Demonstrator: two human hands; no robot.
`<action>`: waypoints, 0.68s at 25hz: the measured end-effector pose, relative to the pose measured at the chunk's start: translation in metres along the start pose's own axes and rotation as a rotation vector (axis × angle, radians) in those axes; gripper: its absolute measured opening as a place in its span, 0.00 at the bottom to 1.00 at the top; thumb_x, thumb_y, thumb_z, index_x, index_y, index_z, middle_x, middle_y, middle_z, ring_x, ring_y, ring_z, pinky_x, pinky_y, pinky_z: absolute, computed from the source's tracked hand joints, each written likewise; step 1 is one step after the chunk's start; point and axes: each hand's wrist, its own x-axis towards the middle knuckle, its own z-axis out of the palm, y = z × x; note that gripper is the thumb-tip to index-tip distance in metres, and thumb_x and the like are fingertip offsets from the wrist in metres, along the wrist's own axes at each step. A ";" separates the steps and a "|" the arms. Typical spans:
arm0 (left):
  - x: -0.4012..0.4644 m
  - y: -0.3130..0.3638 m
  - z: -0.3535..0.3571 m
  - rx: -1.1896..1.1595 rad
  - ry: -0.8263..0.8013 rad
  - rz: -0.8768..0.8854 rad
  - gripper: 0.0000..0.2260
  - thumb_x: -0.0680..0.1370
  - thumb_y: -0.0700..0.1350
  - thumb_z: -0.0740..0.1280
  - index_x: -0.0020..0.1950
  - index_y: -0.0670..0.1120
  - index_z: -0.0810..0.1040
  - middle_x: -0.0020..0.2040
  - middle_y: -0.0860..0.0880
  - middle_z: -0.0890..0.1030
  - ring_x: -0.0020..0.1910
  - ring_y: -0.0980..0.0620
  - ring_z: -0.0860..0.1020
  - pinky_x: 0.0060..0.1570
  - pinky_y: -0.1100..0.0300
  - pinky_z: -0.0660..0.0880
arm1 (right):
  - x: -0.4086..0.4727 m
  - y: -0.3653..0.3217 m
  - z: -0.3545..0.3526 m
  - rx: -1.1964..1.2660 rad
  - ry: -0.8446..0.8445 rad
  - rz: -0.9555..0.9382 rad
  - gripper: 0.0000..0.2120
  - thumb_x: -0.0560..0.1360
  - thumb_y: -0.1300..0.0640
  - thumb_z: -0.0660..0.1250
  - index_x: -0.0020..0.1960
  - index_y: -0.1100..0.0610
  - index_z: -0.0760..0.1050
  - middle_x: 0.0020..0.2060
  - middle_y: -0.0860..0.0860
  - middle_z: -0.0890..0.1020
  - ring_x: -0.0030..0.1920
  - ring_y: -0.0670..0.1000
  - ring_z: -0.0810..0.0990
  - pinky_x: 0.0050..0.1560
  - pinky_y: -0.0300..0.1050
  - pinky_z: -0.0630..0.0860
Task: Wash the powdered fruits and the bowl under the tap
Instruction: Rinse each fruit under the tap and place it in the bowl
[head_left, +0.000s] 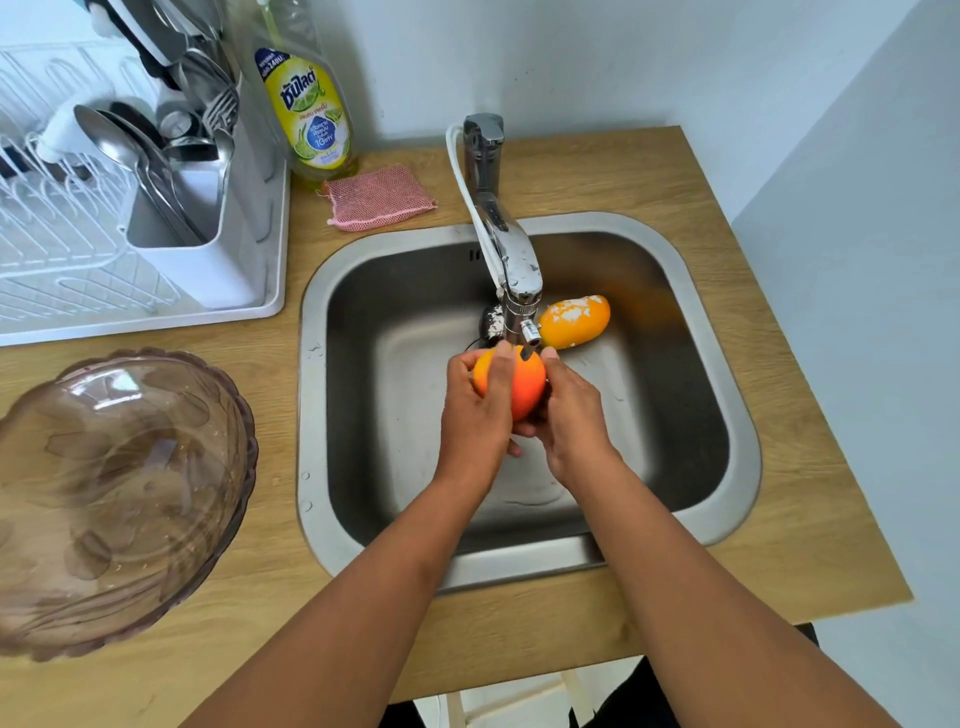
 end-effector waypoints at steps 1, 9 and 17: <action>-0.003 -0.004 -0.001 -0.003 -0.017 0.016 0.09 0.82 0.61 0.64 0.58 0.58 0.72 0.55 0.45 0.81 0.34 0.44 0.87 0.24 0.57 0.78 | 0.008 -0.001 0.000 -0.017 0.055 0.021 0.12 0.80 0.46 0.68 0.47 0.54 0.84 0.45 0.57 0.85 0.43 0.59 0.85 0.45 0.58 0.83; 0.005 0.006 -0.038 -0.231 -0.059 -0.185 0.18 0.80 0.67 0.62 0.57 0.56 0.76 0.58 0.41 0.85 0.46 0.39 0.89 0.35 0.51 0.85 | 0.075 -0.042 0.019 -1.416 -0.057 -0.790 0.29 0.76 0.57 0.67 0.76 0.61 0.67 0.72 0.64 0.71 0.71 0.69 0.69 0.68 0.58 0.68; 0.008 -0.001 -0.053 -0.293 -0.017 -0.233 0.31 0.67 0.69 0.73 0.60 0.50 0.80 0.65 0.42 0.79 0.55 0.38 0.86 0.45 0.46 0.86 | 0.089 -0.060 0.034 -1.966 -0.270 -0.748 0.31 0.80 0.53 0.65 0.80 0.53 0.61 0.76 0.61 0.68 0.74 0.64 0.64 0.74 0.63 0.62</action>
